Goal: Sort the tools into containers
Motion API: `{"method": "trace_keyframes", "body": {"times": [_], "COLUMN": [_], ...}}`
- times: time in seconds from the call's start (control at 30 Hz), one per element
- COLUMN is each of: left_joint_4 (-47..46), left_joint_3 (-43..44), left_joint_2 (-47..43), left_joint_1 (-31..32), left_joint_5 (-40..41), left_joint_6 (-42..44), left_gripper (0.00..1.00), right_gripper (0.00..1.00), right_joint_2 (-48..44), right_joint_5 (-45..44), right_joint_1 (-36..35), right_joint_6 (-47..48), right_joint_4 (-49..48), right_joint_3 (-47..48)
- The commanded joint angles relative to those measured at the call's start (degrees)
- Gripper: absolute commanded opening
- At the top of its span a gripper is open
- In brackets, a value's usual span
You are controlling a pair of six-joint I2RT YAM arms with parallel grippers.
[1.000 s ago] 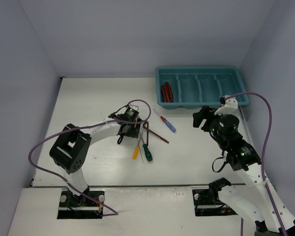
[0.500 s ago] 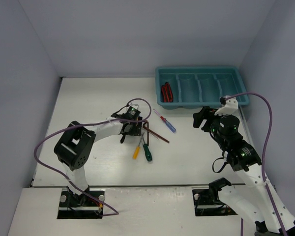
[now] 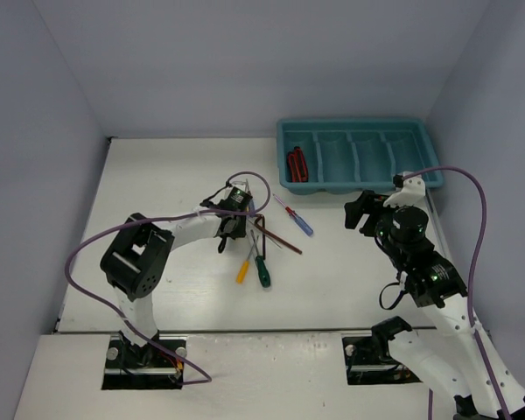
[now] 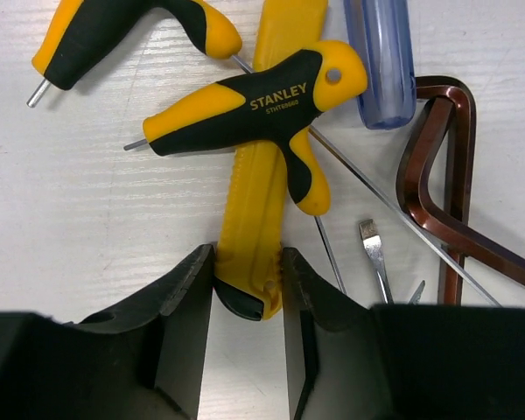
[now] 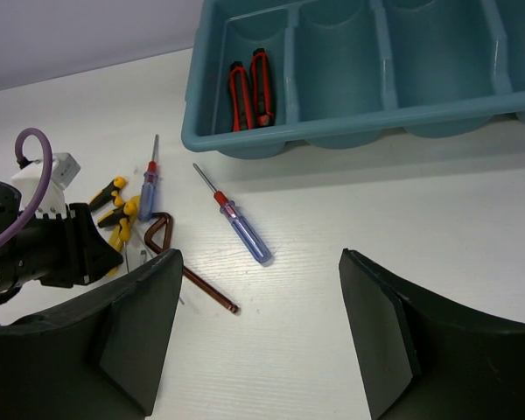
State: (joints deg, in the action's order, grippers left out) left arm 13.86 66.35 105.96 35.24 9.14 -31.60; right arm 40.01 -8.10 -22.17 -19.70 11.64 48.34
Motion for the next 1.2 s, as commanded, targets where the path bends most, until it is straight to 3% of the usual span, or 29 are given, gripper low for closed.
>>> {"method": "trace_keyframes", "body": {"times": [0.0, 0.27, 0.47, 0.83, 1.17], "left_joint_4": [5.00, 19.29, 25.01, 33.60, 42.83], "left_joint_3": [0.46, 3.61, 1.53, -1.13, 2.49], "left_joint_2": [-2.19, -14.27, -18.70, -21.12, -22.70], "left_joint_1": [-0.18, -0.18, -0.18, -0.56, -0.79], "left_joint_5": [0.69, 2.33, -1.38, -3.02, 1.50], "left_joint_6": [1.80, 7.86, 8.23, 10.01, 14.79], "left_gripper": [0.00, 0.00, 0.00, 0.00, 0.00], "right_gripper": [0.69, 0.69, 0.69, 0.70, 0.70], "right_joint_2": [0.22, -0.15, 0.85, 4.06, 5.34], "right_joint_5": [-0.43, -0.12, 0.79, 2.41, 2.39], "right_joint_1": [0.11, 0.11, 0.07, 0.11, 0.03], "right_joint_6": [-0.25, -0.64, -1.03, -2.42, -2.63], "right_joint_4": [-2.32, -2.23, -2.32, -2.41, -2.50], "right_joint_3": [1.05, 2.07, 2.76, 3.49, 3.78]}}
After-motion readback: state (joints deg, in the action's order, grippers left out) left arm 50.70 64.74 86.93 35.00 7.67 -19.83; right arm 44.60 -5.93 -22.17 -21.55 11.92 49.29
